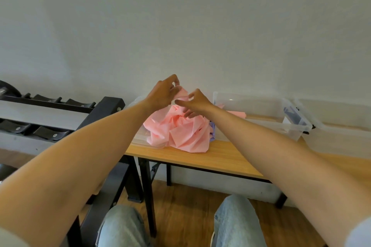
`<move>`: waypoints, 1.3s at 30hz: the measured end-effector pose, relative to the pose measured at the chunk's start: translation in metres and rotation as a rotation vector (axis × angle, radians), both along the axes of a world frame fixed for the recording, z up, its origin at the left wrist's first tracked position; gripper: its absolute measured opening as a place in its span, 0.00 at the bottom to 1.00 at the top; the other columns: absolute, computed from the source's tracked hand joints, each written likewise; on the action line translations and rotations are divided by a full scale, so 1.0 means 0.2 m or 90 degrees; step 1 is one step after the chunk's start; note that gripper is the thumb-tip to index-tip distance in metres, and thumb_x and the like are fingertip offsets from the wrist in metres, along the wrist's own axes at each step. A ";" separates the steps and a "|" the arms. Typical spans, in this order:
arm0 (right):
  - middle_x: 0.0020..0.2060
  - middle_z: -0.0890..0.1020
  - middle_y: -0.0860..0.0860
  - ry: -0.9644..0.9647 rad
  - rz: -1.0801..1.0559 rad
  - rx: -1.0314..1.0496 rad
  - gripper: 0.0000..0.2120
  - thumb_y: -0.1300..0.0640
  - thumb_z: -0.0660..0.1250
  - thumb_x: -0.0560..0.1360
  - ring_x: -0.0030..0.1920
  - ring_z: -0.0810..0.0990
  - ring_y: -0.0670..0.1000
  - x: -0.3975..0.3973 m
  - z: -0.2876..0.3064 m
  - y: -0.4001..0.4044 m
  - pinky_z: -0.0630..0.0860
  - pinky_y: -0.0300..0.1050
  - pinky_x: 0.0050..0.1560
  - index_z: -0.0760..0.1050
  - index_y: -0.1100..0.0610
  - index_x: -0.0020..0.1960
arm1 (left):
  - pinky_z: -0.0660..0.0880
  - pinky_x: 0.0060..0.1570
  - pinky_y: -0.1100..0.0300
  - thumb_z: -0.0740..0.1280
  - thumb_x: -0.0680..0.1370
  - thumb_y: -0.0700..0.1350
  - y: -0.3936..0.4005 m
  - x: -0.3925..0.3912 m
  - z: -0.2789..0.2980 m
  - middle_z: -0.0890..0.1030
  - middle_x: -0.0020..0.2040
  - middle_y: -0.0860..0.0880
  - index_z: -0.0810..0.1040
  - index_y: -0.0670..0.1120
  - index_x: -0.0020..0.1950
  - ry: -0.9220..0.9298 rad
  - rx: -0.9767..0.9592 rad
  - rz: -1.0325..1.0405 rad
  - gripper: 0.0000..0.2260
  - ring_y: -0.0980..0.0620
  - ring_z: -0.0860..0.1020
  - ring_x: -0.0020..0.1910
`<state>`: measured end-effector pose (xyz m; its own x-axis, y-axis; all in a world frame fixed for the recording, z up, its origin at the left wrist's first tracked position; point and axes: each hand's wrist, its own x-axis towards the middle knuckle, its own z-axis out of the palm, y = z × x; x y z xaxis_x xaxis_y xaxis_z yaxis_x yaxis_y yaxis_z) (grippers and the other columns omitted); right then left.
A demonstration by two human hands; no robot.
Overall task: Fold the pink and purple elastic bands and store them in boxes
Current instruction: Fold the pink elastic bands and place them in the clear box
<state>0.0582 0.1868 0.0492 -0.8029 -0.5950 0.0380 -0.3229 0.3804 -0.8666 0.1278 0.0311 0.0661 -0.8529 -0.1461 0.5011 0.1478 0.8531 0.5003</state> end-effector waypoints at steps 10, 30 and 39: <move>0.46 0.86 0.48 -0.257 0.362 -0.005 0.13 0.69 0.58 0.78 0.51 0.82 0.49 0.18 0.00 -0.07 0.77 0.42 0.54 0.74 0.57 0.56 | 0.82 0.32 0.56 0.64 0.83 0.34 0.15 -0.02 0.19 0.81 0.46 0.36 0.71 0.40 0.61 -0.067 0.733 -0.063 0.07 0.45 0.84 0.39; 0.41 0.83 0.59 -0.485 -0.050 -0.701 0.06 0.60 0.59 0.87 0.34 0.86 0.52 -0.12 0.17 -0.01 0.83 0.42 0.32 0.74 0.62 0.57 | 0.76 0.65 0.48 0.55 0.82 0.67 0.04 0.10 -0.04 0.85 0.59 0.41 0.76 0.44 0.65 -0.451 0.454 -0.174 0.29 0.43 0.83 0.61; 0.62 0.82 0.58 -0.352 0.143 -0.185 0.51 0.21 0.60 0.70 0.58 0.82 0.57 -0.13 0.09 0.03 0.73 0.52 0.59 0.72 0.63 0.72 | 0.83 0.40 0.57 0.56 0.88 0.47 0.04 0.03 -0.02 0.85 0.42 0.45 0.78 0.42 0.54 -0.220 0.647 -0.125 0.14 0.49 0.84 0.39</move>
<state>0.0316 0.1933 0.0665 -0.6076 -0.7782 -0.1586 0.1540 0.0806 -0.9848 0.1347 0.0392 0.0621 -0.9782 -0.2022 -0.0476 -0.0475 -0.0053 0.9989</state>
